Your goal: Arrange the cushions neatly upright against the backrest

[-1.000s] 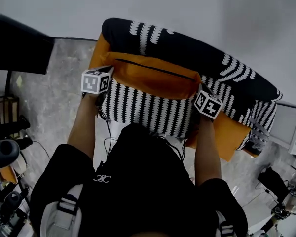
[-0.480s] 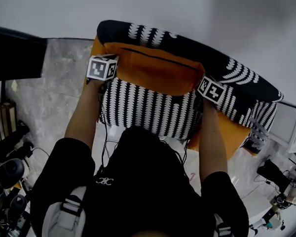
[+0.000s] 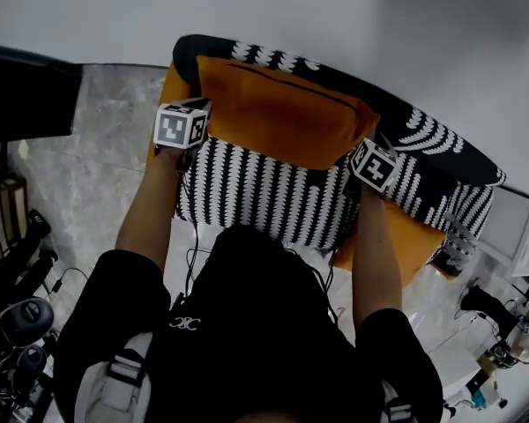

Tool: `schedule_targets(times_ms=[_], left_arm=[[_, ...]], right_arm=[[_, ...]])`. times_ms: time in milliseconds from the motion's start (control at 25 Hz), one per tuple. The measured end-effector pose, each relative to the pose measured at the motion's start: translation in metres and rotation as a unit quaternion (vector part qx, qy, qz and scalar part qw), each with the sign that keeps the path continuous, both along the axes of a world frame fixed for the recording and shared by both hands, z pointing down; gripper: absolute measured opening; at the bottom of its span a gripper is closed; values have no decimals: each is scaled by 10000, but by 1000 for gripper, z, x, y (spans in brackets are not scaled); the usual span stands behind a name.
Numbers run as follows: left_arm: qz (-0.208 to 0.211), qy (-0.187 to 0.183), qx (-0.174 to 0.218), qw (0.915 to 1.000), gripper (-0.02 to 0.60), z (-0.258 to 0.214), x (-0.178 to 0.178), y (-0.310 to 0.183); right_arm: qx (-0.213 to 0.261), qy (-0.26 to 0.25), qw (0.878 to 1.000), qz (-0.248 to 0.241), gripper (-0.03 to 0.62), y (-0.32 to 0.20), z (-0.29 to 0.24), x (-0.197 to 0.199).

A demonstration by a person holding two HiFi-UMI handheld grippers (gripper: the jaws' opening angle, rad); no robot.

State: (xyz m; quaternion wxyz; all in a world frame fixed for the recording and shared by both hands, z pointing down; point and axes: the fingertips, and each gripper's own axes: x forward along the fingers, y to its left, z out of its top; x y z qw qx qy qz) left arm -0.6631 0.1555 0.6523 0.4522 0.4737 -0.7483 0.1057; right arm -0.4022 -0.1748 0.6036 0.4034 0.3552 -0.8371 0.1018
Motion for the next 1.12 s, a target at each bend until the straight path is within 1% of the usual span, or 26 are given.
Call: schedule_targets(times_ms=[40,80,200,280,320,480,680,840,920,1000,1120], left_arm=[[-75,56,85,9999,9,-5,7,0],[-208,132,221,9995,9,-10,9,0],[-753,253,631,9948,11,-22,1,15],[-969,133,750,9924,11,-33,-2,22],[-995,30,783,9920,11,-40,-1,22],[-791,-312,958,9918,11,-73,20,12],[-434,-755,1256,9883,11,-121,60,-11],[-269,-1100,1515,9819,11,-170,110,-27],[-221,-1227,1637,9786,11,-195,135,-35],[-156,-1326,1675,9768,11,-214,161,-42],[27,-1499,1813,9719,11,-242,200,-55]], right_arm=[[-14,-152,9998,-93,8,4,-8,2],[-76,-329,9993,-175,7,10,-15,0],[-240,-773,9961,-348,6,39,-31,-14],[-228,-949,9940,-498,6,54,-41,-21],[-211,-1027,9928,-578,6,59,-47,-22],[-255,-1343,9873,-814,8,82,-68,-16],[-205,-1862,9781,-903,6,105,-106,4],[-76,-2238,9700,-947,6,119,-145,35],[6,-2424,9653,-969,6,122,-166,51],[92,-2583,9609,-998,6,125,-186,68],[243,-2795,9542,-1036,6,129,-213,92]])
